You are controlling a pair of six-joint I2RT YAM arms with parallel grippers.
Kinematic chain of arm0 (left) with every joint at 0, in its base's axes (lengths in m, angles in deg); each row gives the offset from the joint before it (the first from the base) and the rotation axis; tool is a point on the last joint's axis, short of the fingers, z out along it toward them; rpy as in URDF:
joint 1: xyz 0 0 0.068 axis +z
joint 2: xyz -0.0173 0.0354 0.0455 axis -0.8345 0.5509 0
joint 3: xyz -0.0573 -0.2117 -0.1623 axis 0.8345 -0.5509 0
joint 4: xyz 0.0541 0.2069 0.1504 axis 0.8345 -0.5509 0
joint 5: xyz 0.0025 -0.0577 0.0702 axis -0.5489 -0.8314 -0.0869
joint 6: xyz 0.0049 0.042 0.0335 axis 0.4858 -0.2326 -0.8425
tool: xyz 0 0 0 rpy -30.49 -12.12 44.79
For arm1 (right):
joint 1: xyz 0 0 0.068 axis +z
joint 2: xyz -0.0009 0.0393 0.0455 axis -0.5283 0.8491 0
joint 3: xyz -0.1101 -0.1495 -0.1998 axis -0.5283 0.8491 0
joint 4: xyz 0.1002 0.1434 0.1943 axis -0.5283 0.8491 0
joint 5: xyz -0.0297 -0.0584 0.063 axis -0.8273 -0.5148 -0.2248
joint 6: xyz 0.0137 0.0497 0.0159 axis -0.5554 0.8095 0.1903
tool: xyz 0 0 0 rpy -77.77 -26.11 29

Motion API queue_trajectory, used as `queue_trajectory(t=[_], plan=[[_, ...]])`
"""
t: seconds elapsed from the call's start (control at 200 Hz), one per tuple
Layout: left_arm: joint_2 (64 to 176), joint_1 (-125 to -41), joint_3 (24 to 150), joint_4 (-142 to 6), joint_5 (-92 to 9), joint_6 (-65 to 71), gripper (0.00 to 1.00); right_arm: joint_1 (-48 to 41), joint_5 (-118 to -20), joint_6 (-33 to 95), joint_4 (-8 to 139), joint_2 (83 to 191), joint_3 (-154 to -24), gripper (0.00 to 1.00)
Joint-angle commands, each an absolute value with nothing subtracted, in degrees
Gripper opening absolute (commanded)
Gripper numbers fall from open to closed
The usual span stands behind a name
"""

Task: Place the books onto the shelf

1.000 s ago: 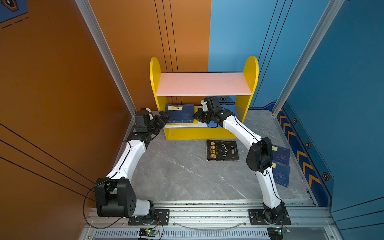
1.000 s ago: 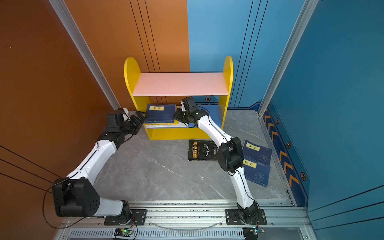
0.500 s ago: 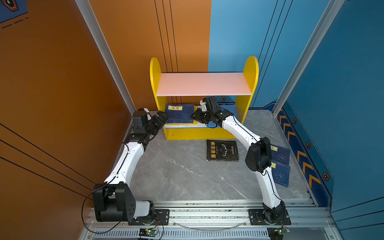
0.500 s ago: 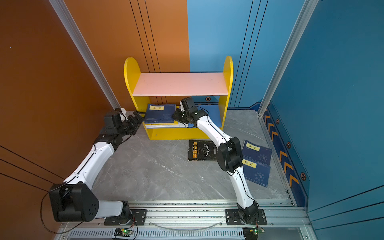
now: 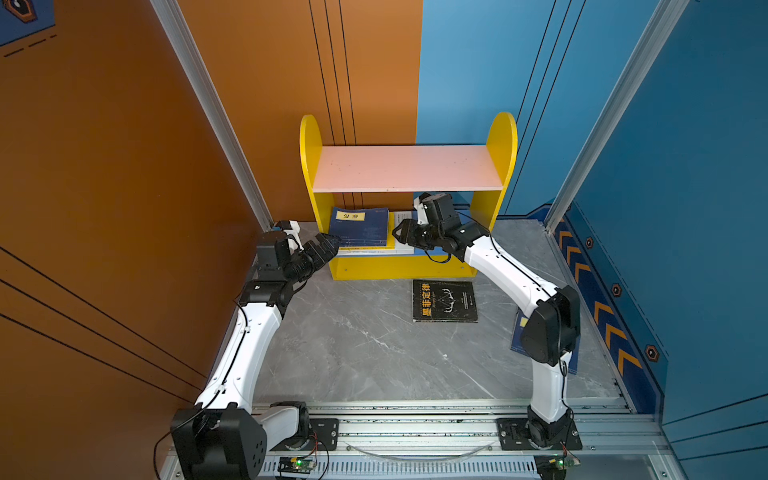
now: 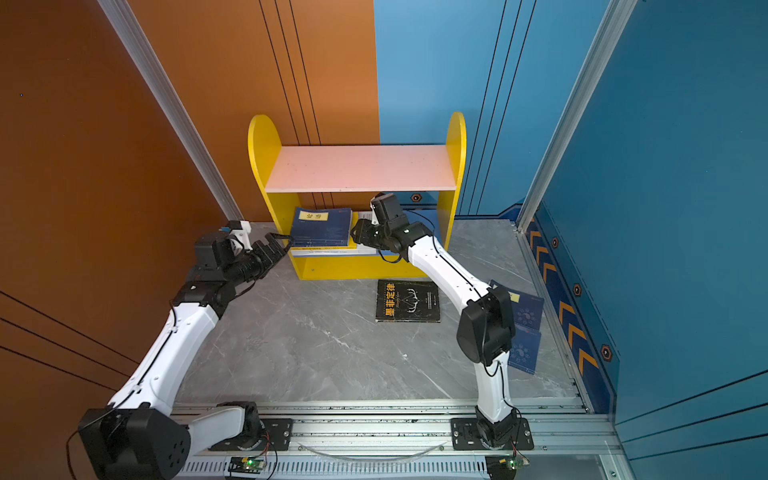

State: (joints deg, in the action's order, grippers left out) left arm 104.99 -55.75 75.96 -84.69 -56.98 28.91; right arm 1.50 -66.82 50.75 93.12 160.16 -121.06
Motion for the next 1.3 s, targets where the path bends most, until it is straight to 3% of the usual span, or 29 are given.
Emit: queue_trajectory(t=[0.0, 0.381, 0.611, 0.986, 1.297], plan=[[103.43, -55.08, 74.49, -88.07, -58.61, 26.16, 0.98, 2.40, -74.11, 49.09, 93.72, 154.64, -114.52, 0.59], [104.06, -55.13, 70.82, -93.34, -61.14, 21.99, 0.98, 6.01, -87.93, 55.06, 92.62, 137.73, -89.83, 0.79], [102.36, -59.87, 67.29, -95.83, -55.06, 20.63, 0.98, 5.00, -92.83, 57.48, 93.58, 131.67, -79.46, 0.89], [105.81, -77.14, 65.61, -94.28, -40.24, 27.96, 0.98, -5.62, -88.07, 53.20, 98.77, 123.25, -71.03, 0.94], [118.38, -90.16, 69.28, -88.17, -32.84, 34.17, 1.00, -22.15, -71.37, 55.88, 85.53, 121.49, -57.48, 0.93]])
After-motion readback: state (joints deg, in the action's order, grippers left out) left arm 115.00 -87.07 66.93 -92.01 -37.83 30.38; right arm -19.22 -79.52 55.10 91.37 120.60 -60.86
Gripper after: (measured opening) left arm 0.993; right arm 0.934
